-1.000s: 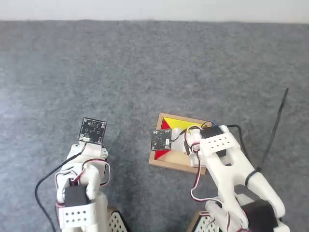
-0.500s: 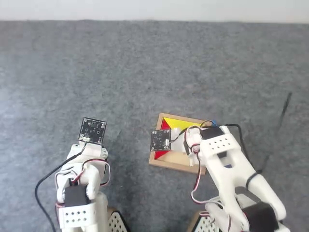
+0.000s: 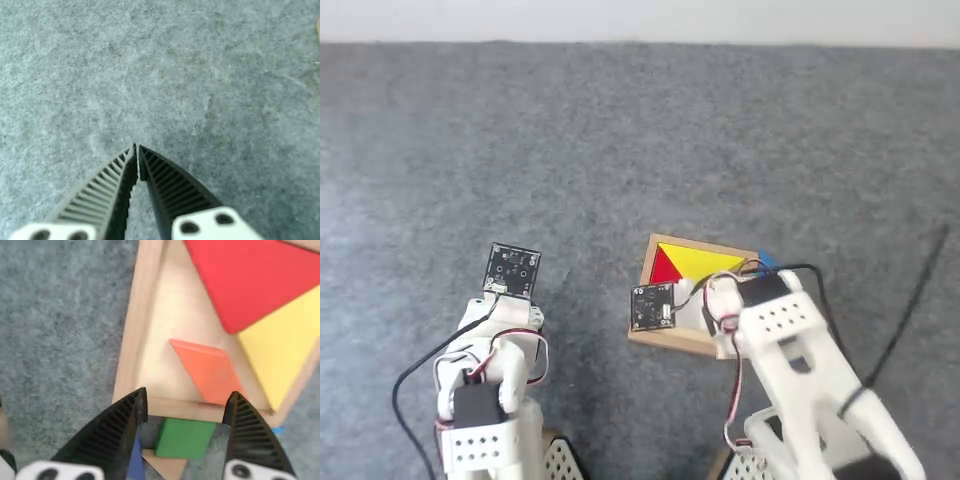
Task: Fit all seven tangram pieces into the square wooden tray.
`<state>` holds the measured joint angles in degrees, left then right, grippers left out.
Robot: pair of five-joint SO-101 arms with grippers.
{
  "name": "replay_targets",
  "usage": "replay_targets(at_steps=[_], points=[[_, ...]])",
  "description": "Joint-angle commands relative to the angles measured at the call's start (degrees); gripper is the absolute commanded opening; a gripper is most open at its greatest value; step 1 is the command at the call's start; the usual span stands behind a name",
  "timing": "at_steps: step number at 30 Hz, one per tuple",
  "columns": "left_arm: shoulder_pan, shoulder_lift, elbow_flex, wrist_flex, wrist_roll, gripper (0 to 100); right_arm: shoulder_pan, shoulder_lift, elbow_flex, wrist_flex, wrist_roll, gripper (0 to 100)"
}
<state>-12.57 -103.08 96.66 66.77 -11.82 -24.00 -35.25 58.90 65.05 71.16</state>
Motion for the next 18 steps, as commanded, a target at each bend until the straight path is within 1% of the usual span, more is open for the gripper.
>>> replay_targets(at_steps=[1, 3, 5, 9, 13, 18], points=[[-0.4, -1.1, -0.2, 0.4, -0.5, 1, 0.5, -7.0, 0.1, 0.8, 0.4, 25.3], [-0.4, -1.1, -0.2, 0.4, -0.5, 1, 0.1, -7.3, 1.3, -1.2, 0.4, 25.5], [-0.4, -1.1, -0.2, 0.4, -0.5, 1, 0.2, -6.1, 3.3, -5.7, 0.4, 25.5], [-0.4, -1.1, -0.2, 0.4, -0.5, 1, 0.1, -0.3, 5.7, -11.9, 0.4, 25.8], [-0.4, -1.1, -0.2, 0.4, -0.5, 1, 0.5, 6.7, 6.0, -18.4, 0.4, 30.1], [-0.4, -1.1, -0.2, 0.4, -0.5, 1, 0.2, 12.2, 5.1, -19.7, 0.7, 30.3]])
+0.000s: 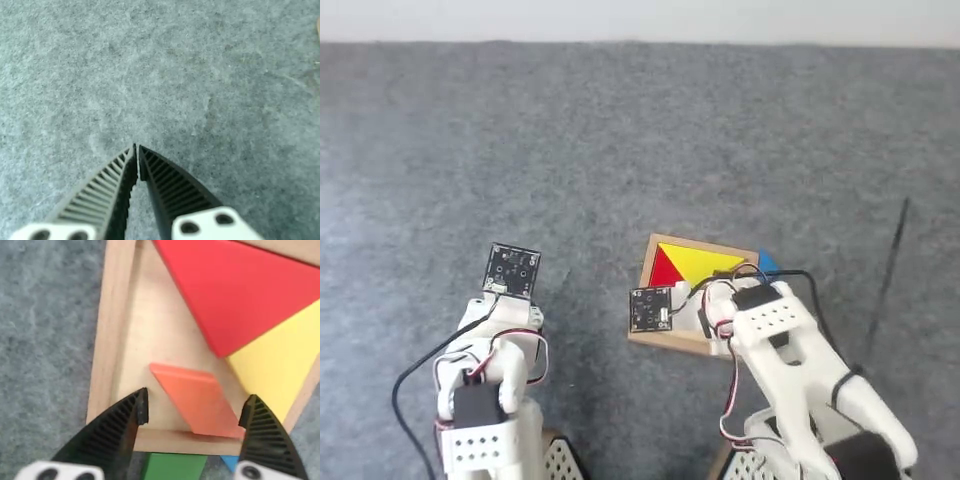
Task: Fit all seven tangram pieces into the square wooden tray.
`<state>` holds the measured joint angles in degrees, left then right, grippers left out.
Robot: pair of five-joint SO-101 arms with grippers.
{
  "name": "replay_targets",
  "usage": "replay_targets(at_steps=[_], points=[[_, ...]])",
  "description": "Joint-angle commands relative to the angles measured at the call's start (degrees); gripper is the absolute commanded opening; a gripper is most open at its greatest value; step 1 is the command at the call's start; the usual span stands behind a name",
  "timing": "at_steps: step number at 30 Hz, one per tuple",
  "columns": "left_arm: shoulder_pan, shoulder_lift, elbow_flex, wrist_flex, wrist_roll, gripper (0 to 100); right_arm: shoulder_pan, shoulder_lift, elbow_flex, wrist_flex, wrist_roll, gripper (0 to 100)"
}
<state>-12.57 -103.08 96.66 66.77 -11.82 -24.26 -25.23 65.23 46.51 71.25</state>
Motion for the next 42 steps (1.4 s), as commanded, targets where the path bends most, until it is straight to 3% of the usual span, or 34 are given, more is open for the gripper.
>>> replay_targets(at_steps=[1, 4, 11, 17, 28, 36, 42], points=[[-0.4, -1.1, -0.2, 0.4, -0.5, 1, 0.5, 2.3, -1.6, -0.7, 0.6, 30.3], [-0.4, -1.1, -0.2, 0.4, -0.5, 1, 0.2, 2.7, -1.9, 0.4, 1.7, 28.5], [-0.4, -1.1, -0.2, 0.4, -0.5, 1, 0.6, 2.3, -2.0, 0.5, 1.6, 4.2], [-0.4, -1.1, -0.2, 0.4, -0.5, 1, 0.6, 2.2, -6.6, 4.4, -3.1, 4.3], [-0.4, -1.1, -0.2, 0.4, -0.5, 1, 6.5, 2.2, -32.0, 34.6, -15.8, 2.4], [-0.4, -1.1, -0.2, 0.4, -0.5, 1, 7.3, 4.5, -34.1, 51.0, -18.9, 2.2], [-0.4, -1.1, -0.2, 0.4, -0.5, 1, 10.1, 17.2, -34.9, 45.6, -23.3, 2.0]])
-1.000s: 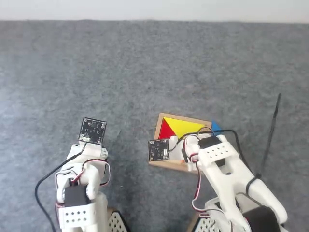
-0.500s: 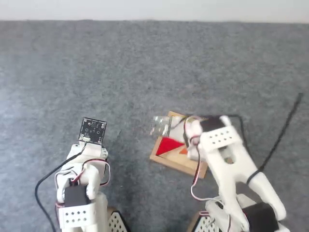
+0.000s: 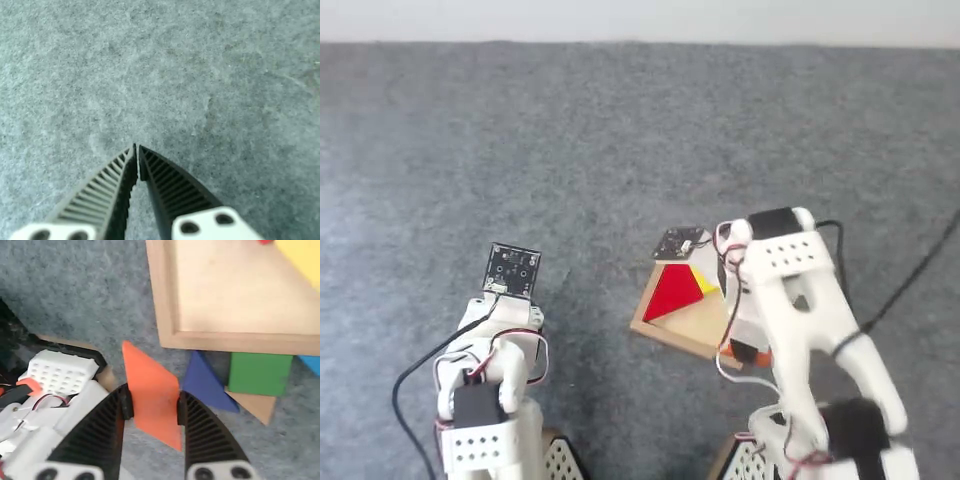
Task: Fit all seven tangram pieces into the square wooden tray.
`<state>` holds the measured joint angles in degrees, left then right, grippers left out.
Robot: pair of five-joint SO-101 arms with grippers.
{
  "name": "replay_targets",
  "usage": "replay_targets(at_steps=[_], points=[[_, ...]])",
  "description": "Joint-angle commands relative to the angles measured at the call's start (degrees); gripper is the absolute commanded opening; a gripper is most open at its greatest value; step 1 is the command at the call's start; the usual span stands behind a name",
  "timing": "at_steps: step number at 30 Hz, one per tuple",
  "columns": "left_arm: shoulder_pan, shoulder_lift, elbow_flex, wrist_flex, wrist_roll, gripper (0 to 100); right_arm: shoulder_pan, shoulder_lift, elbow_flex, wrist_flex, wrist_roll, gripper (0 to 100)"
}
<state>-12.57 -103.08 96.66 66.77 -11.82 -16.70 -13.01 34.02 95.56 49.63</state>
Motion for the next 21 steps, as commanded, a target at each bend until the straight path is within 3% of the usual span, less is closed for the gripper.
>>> replay_targets(at_steps=[1, 10, 17, 21], points=[[-0.4, -1.1, -0.2, 0.4, -0.5, 1, 3.6, 7.3, -4.4, -4.7, -1.6, 2.0], [-0.4, -1.1, -0.2, 0.4, -0.5, 1, 6.9, 18.2, -8.0, -5.9, 2.6, 3.8], [-0.4, -1.1, -0.2, 0.4, -0.5, 1, 6.9, 13.4, -8.1, -9.6, 6.5, 28.1], [-0.4, -1.1, -0.2, 0.4, -0.5, 1, 6.9, 7.1, -6.5, -8.0, 10.6, 34.8]])
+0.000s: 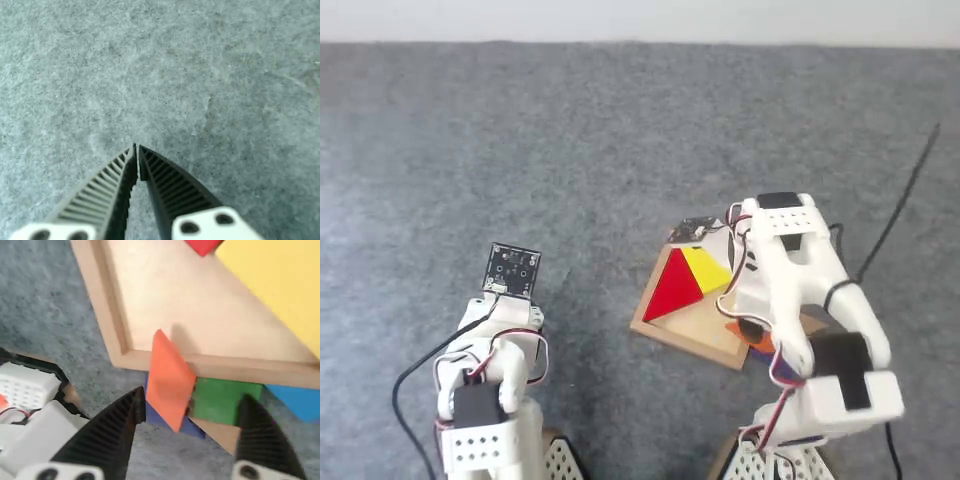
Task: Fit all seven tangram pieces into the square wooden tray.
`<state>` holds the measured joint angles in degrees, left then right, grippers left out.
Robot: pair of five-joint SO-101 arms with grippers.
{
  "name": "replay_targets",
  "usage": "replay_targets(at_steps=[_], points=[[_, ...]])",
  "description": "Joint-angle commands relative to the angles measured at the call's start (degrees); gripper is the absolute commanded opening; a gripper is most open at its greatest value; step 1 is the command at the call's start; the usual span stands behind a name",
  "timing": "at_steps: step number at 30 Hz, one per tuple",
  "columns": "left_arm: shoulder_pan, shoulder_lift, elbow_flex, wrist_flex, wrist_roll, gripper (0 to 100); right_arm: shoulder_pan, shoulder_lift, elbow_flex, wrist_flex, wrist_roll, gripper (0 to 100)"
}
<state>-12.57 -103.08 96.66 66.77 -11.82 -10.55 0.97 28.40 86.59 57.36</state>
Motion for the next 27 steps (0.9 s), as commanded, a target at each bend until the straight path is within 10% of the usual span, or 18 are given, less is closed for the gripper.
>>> replay_targets(at_steps=[1, 14, 27], points=[[-0.4, -1.1, -0.2, 0.4, -0.5, 1, 0.6, -8.9, 0.0, 1.6, 3.9, 34.8], [-0.4, -1.1, -0.2, 0.4, -0.5, 1, 0.4, -62.5, 44.2, -13.1, 13.8, 31.2], [-0.4, -1.1, -0.2, 0.4, -0.5, 1, 0.6, -103.5, 67.4, -6.3, 19.9, 31.0]])
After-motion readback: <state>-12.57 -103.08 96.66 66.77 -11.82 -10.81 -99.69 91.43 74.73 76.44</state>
